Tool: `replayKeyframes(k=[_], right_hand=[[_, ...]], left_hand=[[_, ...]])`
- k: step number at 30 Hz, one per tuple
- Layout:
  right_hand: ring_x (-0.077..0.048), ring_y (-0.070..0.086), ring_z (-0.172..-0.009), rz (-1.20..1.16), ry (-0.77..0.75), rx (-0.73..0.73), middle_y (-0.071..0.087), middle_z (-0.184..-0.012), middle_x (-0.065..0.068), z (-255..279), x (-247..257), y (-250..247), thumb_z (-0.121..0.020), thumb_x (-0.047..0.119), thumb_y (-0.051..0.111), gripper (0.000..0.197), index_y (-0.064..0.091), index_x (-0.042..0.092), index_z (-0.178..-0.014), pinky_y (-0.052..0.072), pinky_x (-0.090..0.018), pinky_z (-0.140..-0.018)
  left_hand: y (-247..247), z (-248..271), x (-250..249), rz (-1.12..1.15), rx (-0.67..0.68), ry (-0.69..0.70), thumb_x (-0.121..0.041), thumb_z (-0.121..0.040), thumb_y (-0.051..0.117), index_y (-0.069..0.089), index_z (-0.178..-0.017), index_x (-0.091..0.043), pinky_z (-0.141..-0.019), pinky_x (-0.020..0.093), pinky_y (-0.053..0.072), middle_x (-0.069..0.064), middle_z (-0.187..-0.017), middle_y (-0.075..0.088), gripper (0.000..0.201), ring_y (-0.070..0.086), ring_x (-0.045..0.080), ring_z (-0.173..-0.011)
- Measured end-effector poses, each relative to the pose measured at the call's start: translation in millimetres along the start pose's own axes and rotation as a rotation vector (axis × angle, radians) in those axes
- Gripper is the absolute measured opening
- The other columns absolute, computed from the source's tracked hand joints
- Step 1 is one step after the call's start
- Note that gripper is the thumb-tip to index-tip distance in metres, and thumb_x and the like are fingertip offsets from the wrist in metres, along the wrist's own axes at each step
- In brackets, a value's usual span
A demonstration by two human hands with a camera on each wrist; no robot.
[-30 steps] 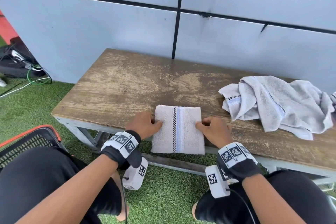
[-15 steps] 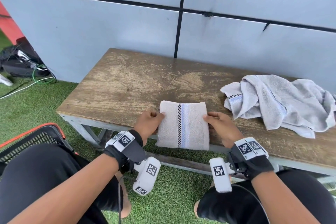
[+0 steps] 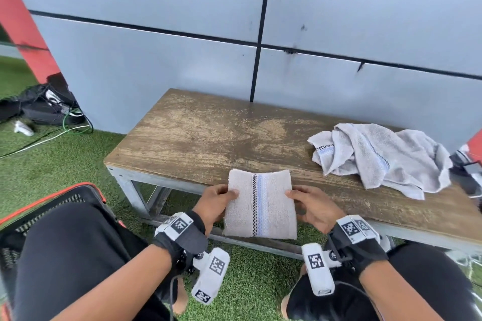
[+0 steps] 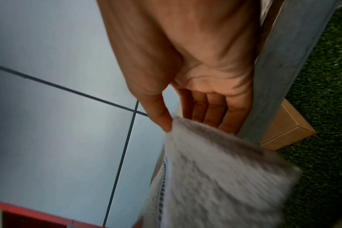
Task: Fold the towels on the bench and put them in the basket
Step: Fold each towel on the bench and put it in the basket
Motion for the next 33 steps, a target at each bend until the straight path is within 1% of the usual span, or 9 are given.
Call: replayKeyframes(k=[6,8,11,15,18,21,23,26,33], right_hand=[[-0.025,0.064,-0.097,0.056,-0.127,-0.047,0.069,-0.106,-0.009,38.9,32.6,22.7,-0.088,0.018,0.062,0.027,0.061,0.013,-0.114,0.052,-0.037,-0.072],[-0.025,0.064,-0.097,0.069,-0.187,-0.037,0.068,-0.106,-0.009,57.5,50.4,33.6,-0.087,0.02,0.062,0.028,0.06,0.013,-0.115,0.052,-0.036,-0.073],[-0.025,0.065,-0.096,0.094,-0.287,-0.005,0.069,-0.104,-0.007,83.7,78.9,49.5,-0.087,0.021,0.063,0.025,0.061,0.014,-0.111,0.053,-0.038,-0.08],[-0.023,0.064,-0.096,0.145,-0.411,0.05,0.07,-0.101,-0.004,109.5,116.3,72.5,-0.086,0.021,0.063,0.02,0.064,0.016,-0.105,0.05,-0.043,-0.087],[-0.021,0.064,-0.091,0.144,-0.487,0.12,0.07,-0.1,-0.006,120.3,142.7,96.9,-0.087,0.018,0.063,0.018,0.065,0.012,-0.104,0.051,-0.039,-0.079],[-0.022,0.063,-0.096,0.165,-0.52,0.218,0.068,-0.102,-0.007,127.5,160.9,130.8,-0.088,0.019,0.061,0.02,0.063,0.012,-0.106,0.051,-0.039,-0.082],[-0.019,0.063,-0.092,0.178,-0.535,0.298,0.068,-0.1,-0.005,129.9,169.1,160.6,-0.089,0.018,0.06,0.017,0.063,0.013,-0.105,0.051,-0.033,-0.073],[-0.021,0.063,-0.091,0.206,-0.534,0.43,0.067,-0.101,-0.008,134.0,175.4,212.4,-0.089,0.018,0.059,0.016,0.062,0.013,-0.104,0.051,-0.031,-0.068],[-0.021,0.063,-0.08,0.292,-0.533,0.673,0.068,-0.093,-0.008,140.0,164.8,331.9,-0.088,0.018,0.061,0.017,0.064,0.011,-0.103,0.051,-0.032,-0.065]], left_hand=[[-12.6,48.8,-42.9,-0.029,-0.021,0.17,-0.018,-0.093,0.057,0.063,-0.095,-0.013,-0.085,0.037,0.052,0.009,-0.102,0.067,0.009,0.064,0.021,-0.089],[-23.2,67.5,-59.2,-0.011,-0.055,0.218,-0.018,-0.093,0.056,0.062,-0.092,-0.014,-0.078,0.034,0.053,0.009,-0.099,0.067,0.008,0.064,0.019,-0.085],[-38.4,95.0,-84.0,0.027,-0.102,0.292,-0.017,-0.093,0.055,0.062,-0.102,-0.011,-0.068,0.028,0.05,0.004,-0.096,0.066,0.012,0.063,0.016,-0.082],[-61.1,124.7,-110.6,0.073,-0.177,0.379,-0.014,-0.091,0.057,0.064,-0.101,-0.01,-0.079,0.035,0.052,0.009,-0.1,0.068,0.012,0.064,0.021,-0.087],[-84.7,142.4,-125.5,0.121,-0.237,0.419,-0.015,-0.09,0.058,0.061,-0.111,-0.008,-0.077,0.034,0.051,0.008,-0.106,0.068,0.022,0.063,0.021,-0.094],[-113.0,163.8,-134.4,0.156,-0.312,0.451,-0.015,-0.089,0.06,0.061,-0.113,-0.007,-0.08,0.037,0.052,0.01,-0.109,0.068,0.025,0.064,0.023,-0.097],[-135.9,182.7,-135.4,0.19,-0.389,0.467,-0.013,-0.089,0.06,0.061,-0.113,-0.004,-0.083,0.04,0.053,0.012,-0.107,0.068,0.025,0.064,0.025,-0.096],[-171.2,210.8,-132.1,0.217,-0.496,0.485,-0.013,-0.091,0.057,0.06,-0.109,-0.005,-0.063,0.028,0.052,0.006,-0.096,0.068,0.02,0.064,0.017,-0.081],[-255.3,266.3,-98.5,0.25,-0.754,0.463,-0.011,-0.093,0.054,0.061,-0.093,-0.01,-0.046,0.018,0.048,0.005,-0.086,0.066,0.007,0.063,0.009,-0.062]])
Point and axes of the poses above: each hand's wrist, its own z-axis away from the middle knuckle, its own y-axis out of the palm, x = y × z, the point moved 9 cm from there along -z, towards the middle knuckle
